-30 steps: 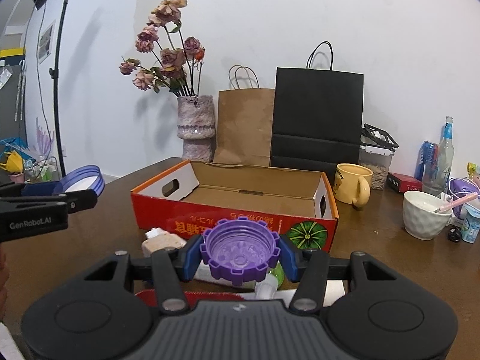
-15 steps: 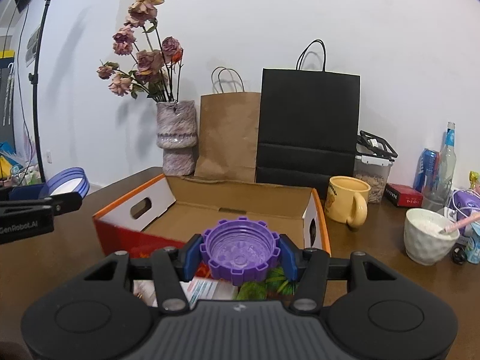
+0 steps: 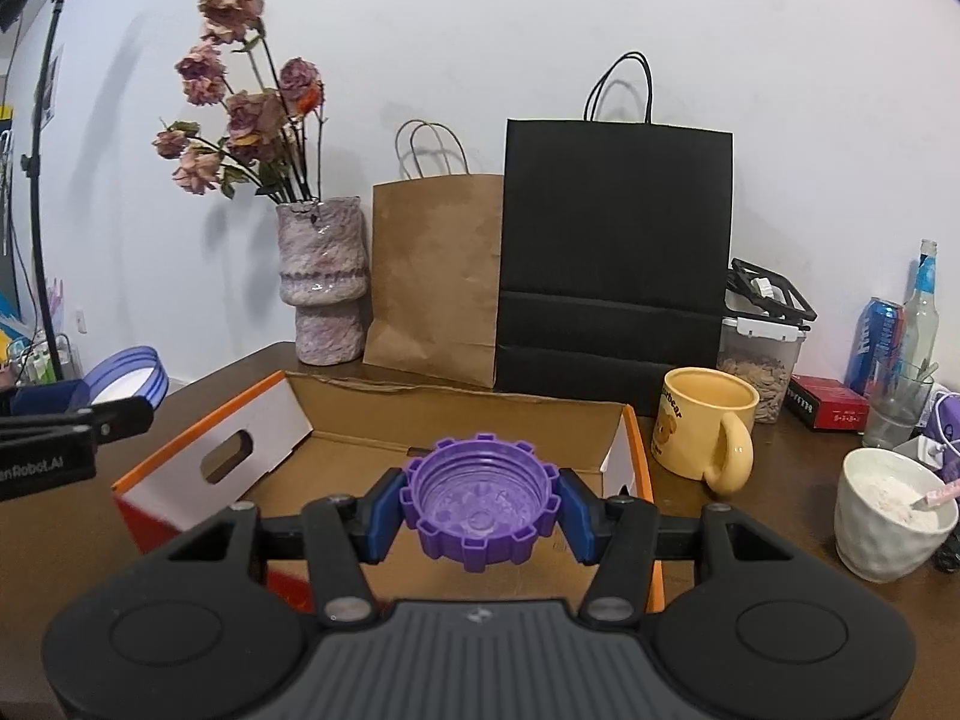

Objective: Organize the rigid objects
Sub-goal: 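Carry the purple cap and blue-rimmed lid over the cardboard box with both tools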

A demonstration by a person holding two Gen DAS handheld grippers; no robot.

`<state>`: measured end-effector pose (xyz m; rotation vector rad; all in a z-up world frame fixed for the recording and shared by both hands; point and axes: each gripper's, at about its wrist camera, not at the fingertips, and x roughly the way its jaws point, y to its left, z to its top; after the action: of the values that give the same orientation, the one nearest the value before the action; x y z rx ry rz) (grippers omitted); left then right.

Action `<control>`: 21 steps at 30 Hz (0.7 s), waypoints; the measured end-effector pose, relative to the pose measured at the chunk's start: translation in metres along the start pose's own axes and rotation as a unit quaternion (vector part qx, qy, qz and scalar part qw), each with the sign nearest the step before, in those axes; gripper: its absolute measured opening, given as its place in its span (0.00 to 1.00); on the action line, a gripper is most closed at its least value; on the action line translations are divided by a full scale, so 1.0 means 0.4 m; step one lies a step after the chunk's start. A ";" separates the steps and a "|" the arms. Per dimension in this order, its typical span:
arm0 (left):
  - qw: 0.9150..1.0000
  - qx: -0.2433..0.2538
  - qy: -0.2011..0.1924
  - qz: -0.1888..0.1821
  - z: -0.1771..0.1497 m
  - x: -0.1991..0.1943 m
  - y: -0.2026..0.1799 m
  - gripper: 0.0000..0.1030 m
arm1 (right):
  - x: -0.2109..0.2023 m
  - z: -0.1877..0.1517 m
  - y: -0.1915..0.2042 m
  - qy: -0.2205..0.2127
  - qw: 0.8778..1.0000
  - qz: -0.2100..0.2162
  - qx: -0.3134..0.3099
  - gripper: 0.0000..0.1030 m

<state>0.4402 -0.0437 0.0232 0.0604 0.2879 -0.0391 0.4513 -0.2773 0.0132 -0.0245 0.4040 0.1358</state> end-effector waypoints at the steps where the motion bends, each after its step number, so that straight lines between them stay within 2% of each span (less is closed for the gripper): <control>1: 1.000 0.003 0.000 0.001 0.003 0.009 -0.003 0.64 | 0.011 0.005 -0.002 0.002 1.000 -0.002 -0.001 0.51; 21: 0.999 0.006 0.035 -0.011 0.064 0.191 -0.026 0.64 | 0.205 0.109 -0.047 0.033 0.999 -0.015 -0.011 0.51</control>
<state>0.5201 -0.0581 0.0254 0.0715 0.3592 -0.0599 0.5455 -0.2831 0.0212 -0.0562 0.4684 0.1093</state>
